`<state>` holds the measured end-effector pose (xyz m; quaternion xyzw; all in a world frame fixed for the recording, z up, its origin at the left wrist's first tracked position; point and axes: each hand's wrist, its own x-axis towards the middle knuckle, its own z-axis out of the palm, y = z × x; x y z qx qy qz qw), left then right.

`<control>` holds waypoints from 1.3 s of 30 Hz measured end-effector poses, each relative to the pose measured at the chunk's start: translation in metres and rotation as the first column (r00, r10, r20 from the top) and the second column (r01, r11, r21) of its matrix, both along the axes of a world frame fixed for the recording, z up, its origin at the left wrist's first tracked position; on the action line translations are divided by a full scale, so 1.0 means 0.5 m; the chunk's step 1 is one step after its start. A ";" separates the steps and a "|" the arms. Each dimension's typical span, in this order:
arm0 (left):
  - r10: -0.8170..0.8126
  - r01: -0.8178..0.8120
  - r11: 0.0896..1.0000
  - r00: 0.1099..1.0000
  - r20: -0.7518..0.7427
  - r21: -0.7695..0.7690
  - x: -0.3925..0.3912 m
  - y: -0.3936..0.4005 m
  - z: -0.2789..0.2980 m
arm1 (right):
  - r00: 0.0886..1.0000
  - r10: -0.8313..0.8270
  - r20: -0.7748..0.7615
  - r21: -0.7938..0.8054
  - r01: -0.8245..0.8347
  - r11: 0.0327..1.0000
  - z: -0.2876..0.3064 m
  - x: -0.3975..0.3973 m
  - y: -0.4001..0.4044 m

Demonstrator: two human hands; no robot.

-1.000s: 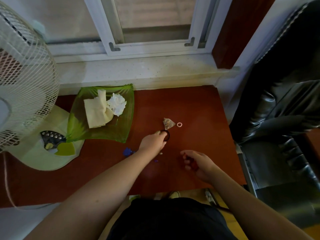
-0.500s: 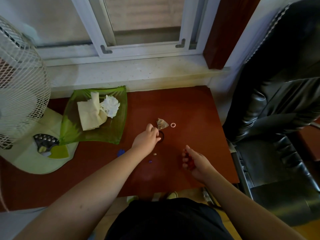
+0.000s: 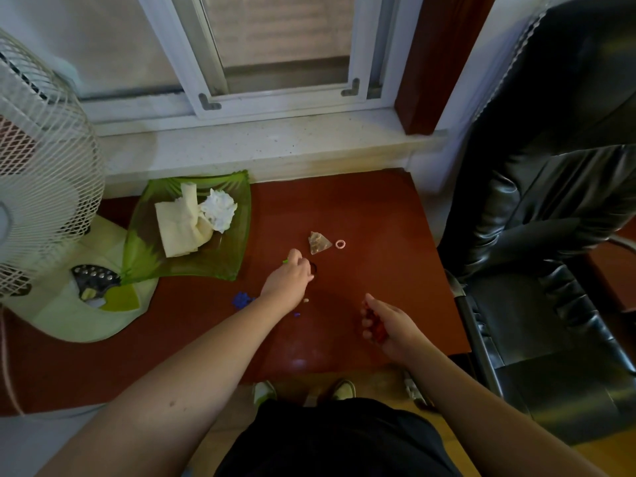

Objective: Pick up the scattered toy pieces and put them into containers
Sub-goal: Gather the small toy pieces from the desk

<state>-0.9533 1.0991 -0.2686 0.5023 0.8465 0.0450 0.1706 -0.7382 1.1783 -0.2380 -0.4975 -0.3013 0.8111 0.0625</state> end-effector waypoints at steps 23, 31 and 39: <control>0.529 -0.814 0.580 0.344 0.776 -0.035 -0.012 -0.279 0.053 | 0.875 0.428 0.225 0.376 -0.483 0.791 -0.025 -0.109 -0.080; 0.546 -0.829 0.540 0.216 0.809 -0.143 -0.017 -0.354 0.052 | 0.625 0.331 0.707 0.665 -0.747 -0.009 -0.065 -0.159 -0.117; 0.542 -0.819 0.552 0.211 0.813 -0.156 -0.042 -0.435 0.052 | 0.608 0.262 0.749 0.649 -0.752 -0.110 -0.099 -0.170 -0.150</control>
